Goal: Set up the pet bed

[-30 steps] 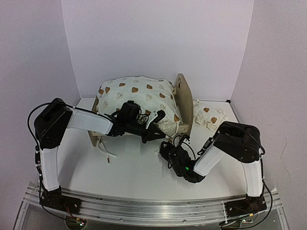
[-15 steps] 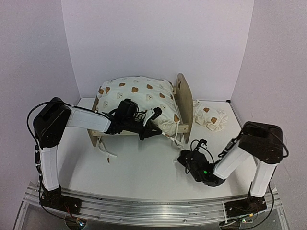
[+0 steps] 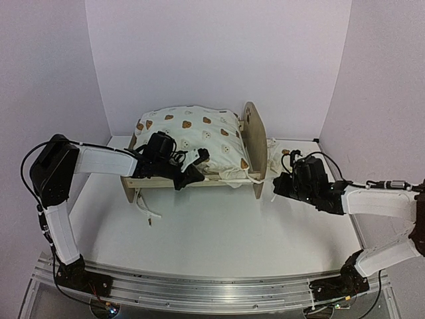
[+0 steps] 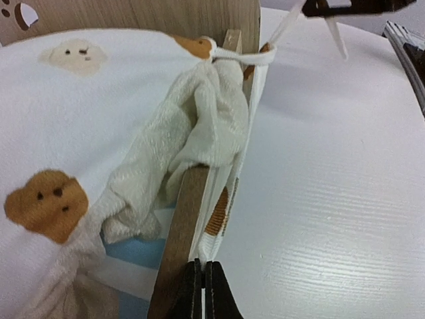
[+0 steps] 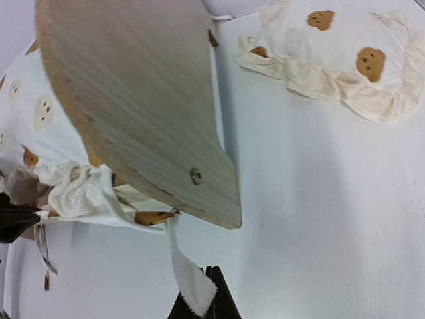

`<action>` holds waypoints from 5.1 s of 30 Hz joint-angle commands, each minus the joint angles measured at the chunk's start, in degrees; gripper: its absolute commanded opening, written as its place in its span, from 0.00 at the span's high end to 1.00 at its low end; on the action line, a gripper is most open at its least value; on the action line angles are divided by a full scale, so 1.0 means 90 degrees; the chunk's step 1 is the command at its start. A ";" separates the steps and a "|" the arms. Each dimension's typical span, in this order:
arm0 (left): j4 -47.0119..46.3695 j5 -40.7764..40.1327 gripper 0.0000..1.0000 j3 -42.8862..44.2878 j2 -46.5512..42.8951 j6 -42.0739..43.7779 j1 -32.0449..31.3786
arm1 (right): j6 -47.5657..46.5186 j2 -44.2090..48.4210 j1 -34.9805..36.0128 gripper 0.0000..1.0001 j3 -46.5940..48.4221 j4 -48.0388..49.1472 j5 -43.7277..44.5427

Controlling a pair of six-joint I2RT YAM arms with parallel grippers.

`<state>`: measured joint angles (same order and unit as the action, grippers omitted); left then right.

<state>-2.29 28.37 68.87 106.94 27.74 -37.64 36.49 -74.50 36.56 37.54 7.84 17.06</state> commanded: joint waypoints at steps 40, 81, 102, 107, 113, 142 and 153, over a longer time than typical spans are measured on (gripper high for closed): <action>0.0694 -0.1171 1.00 -0.3157 -0.0641 0.4890 -0.1218 | -0.2505 -0.2253 -0.0871 1.00 0.5702 -0.2819 -0.1294; -0.0277 -0.1140 1.00 -0.1878 0.0553 0.4630 -0.1559 | -0.1760 -0.2722 -0.0514 1.00 0.6017 -0.3422 -0.2746; 0.2254 0.0166 0.38 -0.0996 -0.1328 0.4061 -0.1375 | -0.1075 -0.0751 0.0093 0.63 0.1205 -0.3709 -0.4360; 0.3555 0.0777 0.25 -0.0303 -0.2031 0.3462 -0.0726 | -0.0703 -0.0011 0.0101 0.42 0.0941 -0.4044 -0.2694; 0.3057 -0.0949 0.24 0.0182 -0.2170 0.1745 0.0402 | -0.1187 -0.0323 0.0655 0.41 0.2660 -0.4045 -0.1073; 0.3638 -0.2563 1.00 0.1994 -0.0698 0.1950 0.1546 | -0.0784 -0.5347 0.1371 0.41 0.6762 -0.2688 0.0038; 0.4807 -0.1916 1.00 0.2163 -0.1368 0.1783 0.1657 | -0.1246 -0.4843 0.1245 1.00 0.6389 -0.2785 0.0513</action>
<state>37.51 7.58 87.13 99.74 44.36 -23.50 27.53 -122.43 48.32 97.52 -16.03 19.78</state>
